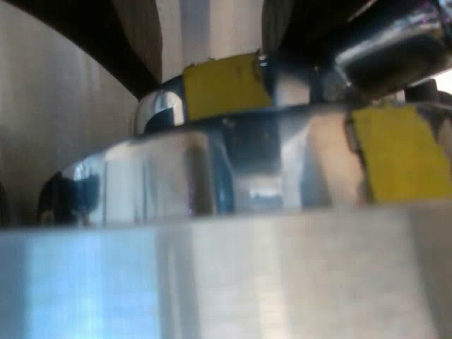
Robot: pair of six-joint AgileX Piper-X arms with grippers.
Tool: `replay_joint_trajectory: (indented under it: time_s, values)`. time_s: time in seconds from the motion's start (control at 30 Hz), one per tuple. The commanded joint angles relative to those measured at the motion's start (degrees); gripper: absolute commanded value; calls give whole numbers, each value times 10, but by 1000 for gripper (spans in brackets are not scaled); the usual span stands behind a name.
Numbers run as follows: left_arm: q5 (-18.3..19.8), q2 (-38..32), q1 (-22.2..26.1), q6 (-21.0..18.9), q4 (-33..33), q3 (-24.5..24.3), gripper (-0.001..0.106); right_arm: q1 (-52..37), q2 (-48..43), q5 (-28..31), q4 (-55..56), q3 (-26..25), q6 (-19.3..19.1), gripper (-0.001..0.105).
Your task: Put the handle in the coffee machine
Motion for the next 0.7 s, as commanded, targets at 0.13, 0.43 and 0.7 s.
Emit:
replay_joint_trajectory:
  time_s: [0.13, 0.43, 0.7]
  values:
    - [40, -4, -7, 17, 32, -1, 1, -1, -14, -16, -42, -12, -3, 37]
    - [40, -4, -7, 15, 33, 1, 1, 0, -14, -11, -6, -12, -3, 37]
    - [40, -4, -7, 15, 25, 4, 1, 4, -14, -11, 25, -9, -3, 37]
